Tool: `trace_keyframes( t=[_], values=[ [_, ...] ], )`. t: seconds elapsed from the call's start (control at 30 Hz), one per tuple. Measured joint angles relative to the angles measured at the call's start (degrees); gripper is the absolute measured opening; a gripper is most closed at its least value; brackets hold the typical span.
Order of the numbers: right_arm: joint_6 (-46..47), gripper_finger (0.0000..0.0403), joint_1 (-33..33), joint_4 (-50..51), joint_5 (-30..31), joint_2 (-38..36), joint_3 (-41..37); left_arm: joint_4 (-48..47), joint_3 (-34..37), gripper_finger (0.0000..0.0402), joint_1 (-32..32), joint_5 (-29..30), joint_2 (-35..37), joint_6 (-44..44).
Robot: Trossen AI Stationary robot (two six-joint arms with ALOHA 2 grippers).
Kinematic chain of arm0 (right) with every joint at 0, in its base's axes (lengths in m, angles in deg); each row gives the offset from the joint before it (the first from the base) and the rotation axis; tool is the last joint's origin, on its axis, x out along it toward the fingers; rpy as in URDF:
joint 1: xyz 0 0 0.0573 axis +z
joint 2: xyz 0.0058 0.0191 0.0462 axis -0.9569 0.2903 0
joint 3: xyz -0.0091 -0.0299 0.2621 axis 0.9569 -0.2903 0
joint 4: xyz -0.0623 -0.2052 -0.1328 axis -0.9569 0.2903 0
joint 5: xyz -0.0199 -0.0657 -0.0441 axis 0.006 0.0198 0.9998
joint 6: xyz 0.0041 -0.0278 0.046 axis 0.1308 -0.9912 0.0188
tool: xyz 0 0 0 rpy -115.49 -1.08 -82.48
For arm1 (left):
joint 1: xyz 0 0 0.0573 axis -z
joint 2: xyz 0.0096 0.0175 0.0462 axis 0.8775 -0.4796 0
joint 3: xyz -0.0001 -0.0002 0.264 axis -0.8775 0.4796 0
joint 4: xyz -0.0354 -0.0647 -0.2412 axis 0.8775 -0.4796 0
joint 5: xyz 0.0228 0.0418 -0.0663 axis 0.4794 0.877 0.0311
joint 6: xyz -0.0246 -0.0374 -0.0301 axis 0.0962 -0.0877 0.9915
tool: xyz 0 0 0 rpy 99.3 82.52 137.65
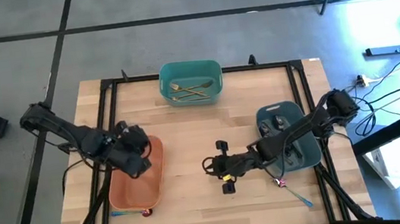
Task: Sort silverware by color (type)
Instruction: Put the purple spoon into the orange bin, then adjust the orange bin
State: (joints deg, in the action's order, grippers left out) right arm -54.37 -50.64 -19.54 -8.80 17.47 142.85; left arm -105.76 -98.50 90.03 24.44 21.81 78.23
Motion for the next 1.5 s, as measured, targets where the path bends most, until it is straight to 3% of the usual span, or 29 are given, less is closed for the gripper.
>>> trace_keyframes(
  t=[0.33, 0.53, 0.73, 1.13, 1.5],
  values=[
    [1.62, 0.0060, 0.00, 0.80, -0.19, 0.02, 0.00, 2.83, 14.11, 0.0014, -0.92, -12.51, 1.64, 11.57],
    [1.60, 0.0060, 0.00, 1.42, -0.19, 0.02, 0.00, 10.08, 21.38, 0.0016, -0.92, -19.31, 1.85, 12.42],
    [1.57, 0.0060, 0.00, 1.49, -0.19, 0.02, 0.00, 13.62, 24.68, 0.0037, -0.92, -20.70, 1.84, 13.26],
    [1.57, 0.0060, 0.00, 1.95, -0.21, 0.02, 0.00, 12.24, 23.49, 0.0116, -0.69, -20.56, 1.84, 11.80],
    [1.55, 0.0060, 0.00, 1.99, -0.21, 0.02, 0.00, 12.11, 7.57, 0.0121, 6.36, -10.80, 1.99, 2.10]
  ],
)
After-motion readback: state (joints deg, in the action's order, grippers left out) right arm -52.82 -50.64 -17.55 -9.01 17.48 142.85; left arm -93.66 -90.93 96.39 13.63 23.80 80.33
